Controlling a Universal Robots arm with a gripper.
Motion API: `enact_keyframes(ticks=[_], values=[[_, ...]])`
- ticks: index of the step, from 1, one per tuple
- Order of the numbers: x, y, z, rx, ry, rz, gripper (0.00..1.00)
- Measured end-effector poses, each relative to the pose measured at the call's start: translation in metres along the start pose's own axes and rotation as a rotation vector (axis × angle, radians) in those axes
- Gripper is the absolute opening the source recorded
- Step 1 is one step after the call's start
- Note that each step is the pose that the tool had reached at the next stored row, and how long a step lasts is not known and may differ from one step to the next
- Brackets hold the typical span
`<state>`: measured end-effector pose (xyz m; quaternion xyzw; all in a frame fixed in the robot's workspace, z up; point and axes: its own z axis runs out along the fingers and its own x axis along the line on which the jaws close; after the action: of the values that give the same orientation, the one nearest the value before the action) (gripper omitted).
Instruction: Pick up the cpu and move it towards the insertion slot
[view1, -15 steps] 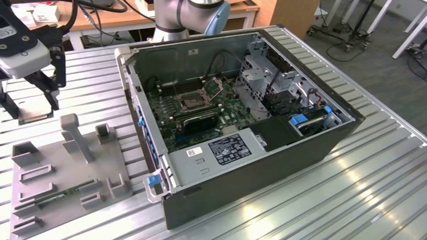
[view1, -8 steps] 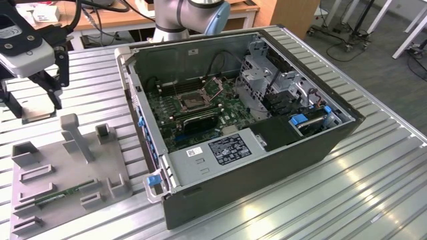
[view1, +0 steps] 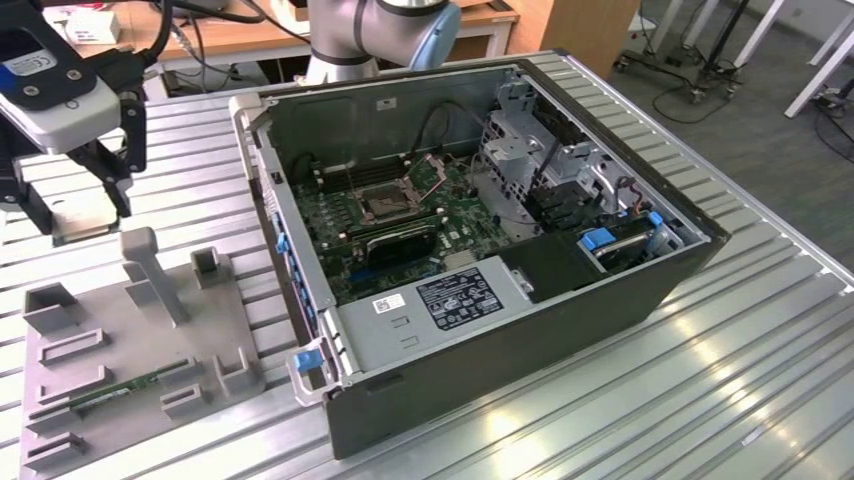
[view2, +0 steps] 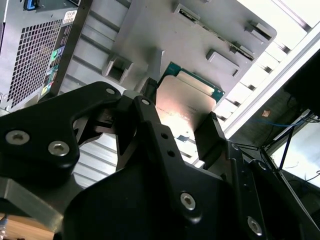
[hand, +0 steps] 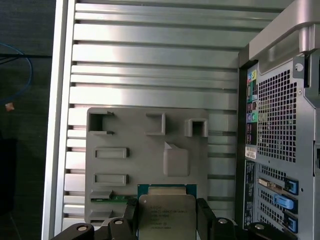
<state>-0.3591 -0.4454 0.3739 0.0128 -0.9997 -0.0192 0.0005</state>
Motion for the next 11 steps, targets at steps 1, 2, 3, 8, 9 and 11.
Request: enact_keyframes(ticks=[1,2,3,8,9,11], values=[[-0.0007,0.0000,0.0000,0.0000,0.0000,0.000,0.55],[-0.0013,0.0000,0.0000,0.0000,-0.0001,0.000,0.55],[-0.0020,-0.0001,0.0000,0.0000,0.0000,0.000,0.55],[-0.0051,-0.0001,0.0000,0.0000,-0.0001,0.000,0.55],[-0.0057,-0.0002,0.0000,0.0000,0.0000,0.000,0.55],[-0.0070,-0.0002,0.0000,0.0000,0.0000,0.000,0.55]])
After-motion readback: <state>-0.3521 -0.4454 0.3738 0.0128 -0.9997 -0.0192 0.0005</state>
